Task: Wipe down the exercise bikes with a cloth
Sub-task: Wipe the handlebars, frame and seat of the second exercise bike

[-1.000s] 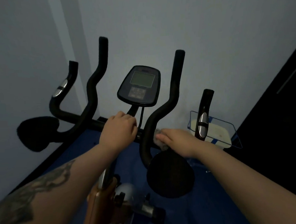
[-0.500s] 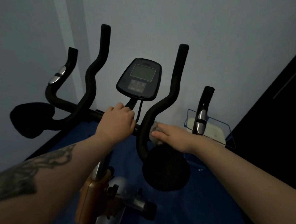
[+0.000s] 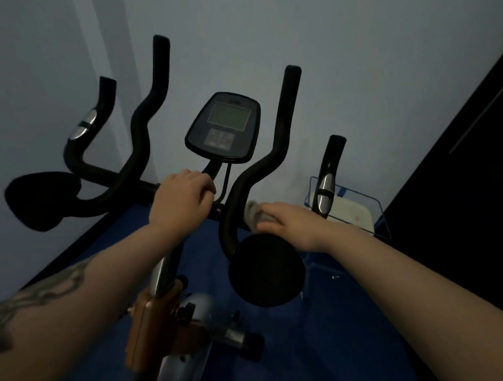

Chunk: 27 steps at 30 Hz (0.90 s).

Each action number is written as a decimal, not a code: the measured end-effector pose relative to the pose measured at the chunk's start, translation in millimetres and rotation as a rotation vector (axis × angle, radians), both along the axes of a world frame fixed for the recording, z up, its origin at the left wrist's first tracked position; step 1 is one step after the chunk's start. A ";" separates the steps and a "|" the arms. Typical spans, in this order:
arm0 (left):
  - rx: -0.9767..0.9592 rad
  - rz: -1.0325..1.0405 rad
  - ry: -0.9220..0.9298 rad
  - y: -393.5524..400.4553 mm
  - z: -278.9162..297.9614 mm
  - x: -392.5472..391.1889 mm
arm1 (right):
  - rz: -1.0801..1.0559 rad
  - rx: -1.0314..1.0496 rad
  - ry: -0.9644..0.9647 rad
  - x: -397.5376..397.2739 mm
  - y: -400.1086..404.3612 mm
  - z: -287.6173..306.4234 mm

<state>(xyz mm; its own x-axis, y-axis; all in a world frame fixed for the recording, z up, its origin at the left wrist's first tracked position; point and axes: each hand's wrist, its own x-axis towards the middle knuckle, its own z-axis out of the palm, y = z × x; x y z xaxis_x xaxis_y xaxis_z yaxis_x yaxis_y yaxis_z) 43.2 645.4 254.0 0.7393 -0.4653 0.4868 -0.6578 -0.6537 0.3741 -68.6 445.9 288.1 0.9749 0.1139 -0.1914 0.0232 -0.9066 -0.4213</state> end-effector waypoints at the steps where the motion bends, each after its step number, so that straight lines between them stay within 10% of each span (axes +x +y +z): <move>1: -0.115 0.033 0.118 0.8 0.4 -7.0 | 0.048 -0.055 0.010 -5.4 -10.4 3.2; 7: -0.507 0.032 0.584 -38.2 0.1 -97.6 | 0.129 -0.325 -0.308 -27.0 -34.4 -10.5; 27: -0.172 0.778 -0.049 -78.8 -9.4 -129.8 | 0.501 -0.334 -0.336 29.2 -17.3 -19.9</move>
